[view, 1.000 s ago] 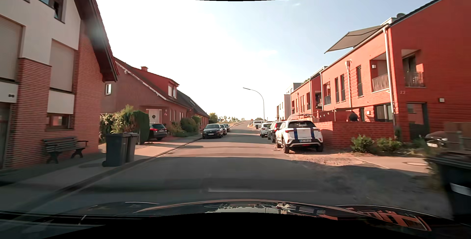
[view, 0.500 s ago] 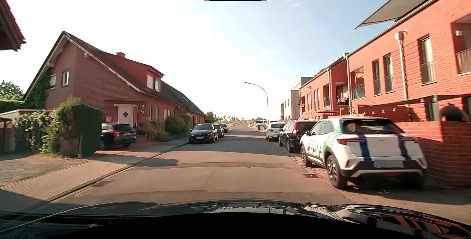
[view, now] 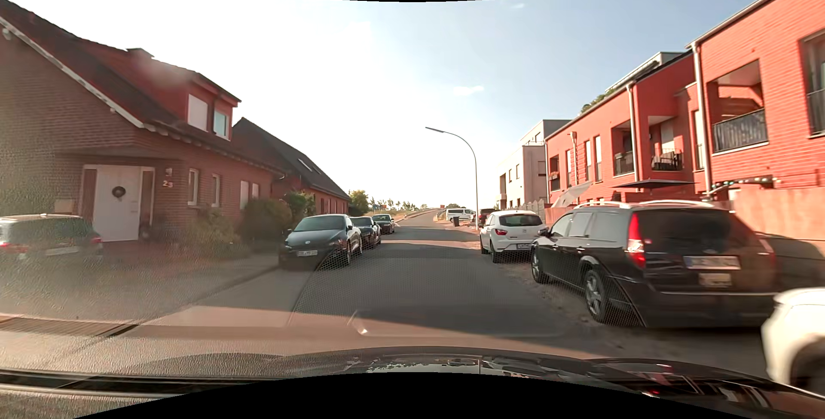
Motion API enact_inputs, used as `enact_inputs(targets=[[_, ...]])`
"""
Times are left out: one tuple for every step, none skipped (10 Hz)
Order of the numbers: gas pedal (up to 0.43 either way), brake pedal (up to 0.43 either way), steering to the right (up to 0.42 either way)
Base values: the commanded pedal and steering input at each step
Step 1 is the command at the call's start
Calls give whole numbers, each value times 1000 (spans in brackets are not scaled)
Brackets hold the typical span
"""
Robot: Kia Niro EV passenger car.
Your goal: Follow the waypoints while adhering to traffic rules and regulations
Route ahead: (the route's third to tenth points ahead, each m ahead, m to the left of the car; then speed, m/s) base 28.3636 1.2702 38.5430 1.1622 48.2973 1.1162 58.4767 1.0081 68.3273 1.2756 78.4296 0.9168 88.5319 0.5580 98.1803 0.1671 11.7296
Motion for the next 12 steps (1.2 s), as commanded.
enact_inputs(targets=[[209,0,2],[209,0,1],[209,0,-1],[209,0,-6],[209,0,-4],[209,0,6],[209,0,6],[209,0,4],[209,0,3],[209,0,2],[209,0,2],[209,0,1]])
